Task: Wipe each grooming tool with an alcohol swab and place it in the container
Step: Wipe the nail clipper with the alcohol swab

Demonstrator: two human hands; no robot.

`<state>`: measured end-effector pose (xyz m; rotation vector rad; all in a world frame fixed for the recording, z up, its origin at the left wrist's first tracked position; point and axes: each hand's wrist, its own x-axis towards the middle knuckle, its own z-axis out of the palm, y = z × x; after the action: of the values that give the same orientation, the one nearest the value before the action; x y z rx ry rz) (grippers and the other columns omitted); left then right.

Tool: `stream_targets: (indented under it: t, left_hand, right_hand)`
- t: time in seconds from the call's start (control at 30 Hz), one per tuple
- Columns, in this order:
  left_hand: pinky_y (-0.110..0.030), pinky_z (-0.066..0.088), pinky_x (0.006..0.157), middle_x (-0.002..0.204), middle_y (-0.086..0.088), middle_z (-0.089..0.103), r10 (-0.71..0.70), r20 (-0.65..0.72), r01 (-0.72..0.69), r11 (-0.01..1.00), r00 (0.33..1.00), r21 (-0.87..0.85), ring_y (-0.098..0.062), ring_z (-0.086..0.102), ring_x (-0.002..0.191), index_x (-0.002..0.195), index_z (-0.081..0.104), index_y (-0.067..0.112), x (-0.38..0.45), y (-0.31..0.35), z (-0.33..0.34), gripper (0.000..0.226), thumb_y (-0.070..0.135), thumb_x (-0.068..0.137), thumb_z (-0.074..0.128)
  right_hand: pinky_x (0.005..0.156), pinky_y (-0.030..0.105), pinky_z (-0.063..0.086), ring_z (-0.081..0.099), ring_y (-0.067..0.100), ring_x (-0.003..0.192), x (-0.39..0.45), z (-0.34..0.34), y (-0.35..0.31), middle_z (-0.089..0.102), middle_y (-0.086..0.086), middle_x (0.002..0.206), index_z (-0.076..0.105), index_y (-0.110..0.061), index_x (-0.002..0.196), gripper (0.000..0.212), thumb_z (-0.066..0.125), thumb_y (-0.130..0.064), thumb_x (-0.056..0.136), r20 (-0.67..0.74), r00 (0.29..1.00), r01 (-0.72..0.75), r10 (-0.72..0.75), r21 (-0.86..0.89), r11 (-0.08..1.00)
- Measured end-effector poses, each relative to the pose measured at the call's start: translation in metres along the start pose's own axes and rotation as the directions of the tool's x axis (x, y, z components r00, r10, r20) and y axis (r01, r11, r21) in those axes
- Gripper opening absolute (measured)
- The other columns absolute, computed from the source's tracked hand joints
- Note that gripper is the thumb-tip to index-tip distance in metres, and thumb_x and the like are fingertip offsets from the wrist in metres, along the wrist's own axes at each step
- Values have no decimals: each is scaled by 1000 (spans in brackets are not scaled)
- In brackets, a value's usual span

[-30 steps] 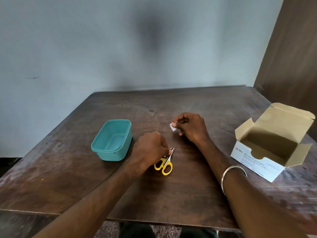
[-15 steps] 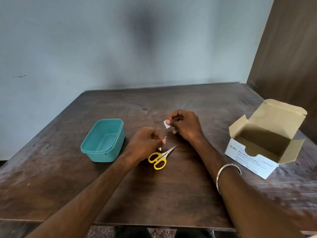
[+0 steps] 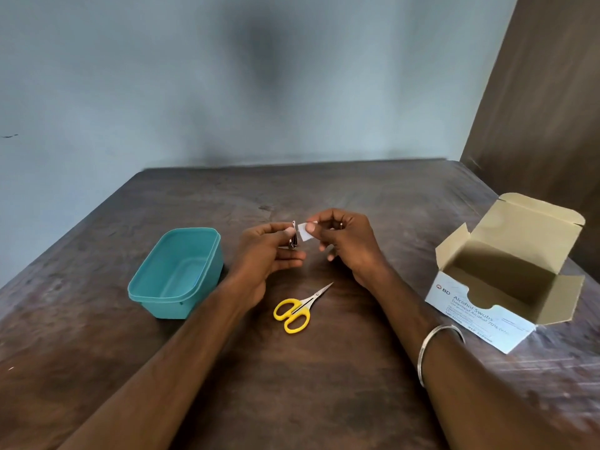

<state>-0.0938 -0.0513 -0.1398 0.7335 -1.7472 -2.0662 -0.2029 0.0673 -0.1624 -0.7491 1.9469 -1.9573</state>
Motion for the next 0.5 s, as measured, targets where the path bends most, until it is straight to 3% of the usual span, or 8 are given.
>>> stream_targets:
  t: [0.17,0.37,0.5]
  left_hand:
    - [-27,61,67,95,-15,75,29,72,-31,999,997,26,-24,74,80,111,69,3,10,-5,6,22,9,90,67]
    - [-30,62,76,92,-15,74,37,58,-35,998,998,-47,-26,73,88,109,69,2,21,-10,3,21,0,97,51]
    - [-32,62,78,96,-22,73,35,30,-32,995,999,-91,-30,74,87,106,68,1,22,-14,2,16,-1,94,57]
  right_hand:
    - [41,26,43,58,14,54,2,2,3,73,13,81,77,-11,92,14,81,-20,81,23,999,50,-48,-94,994]
    - [39,24,42,54,13,49,6,-1,5,71,3,74,75,-14,90,5,76,-12,86,-48,999,16,-15,27,999]
    - [40,23,42,56,13,49,7,-2,7,73,1,74,76,-14,94,9,77,-14,85,-36,999,-4,7,68,998]
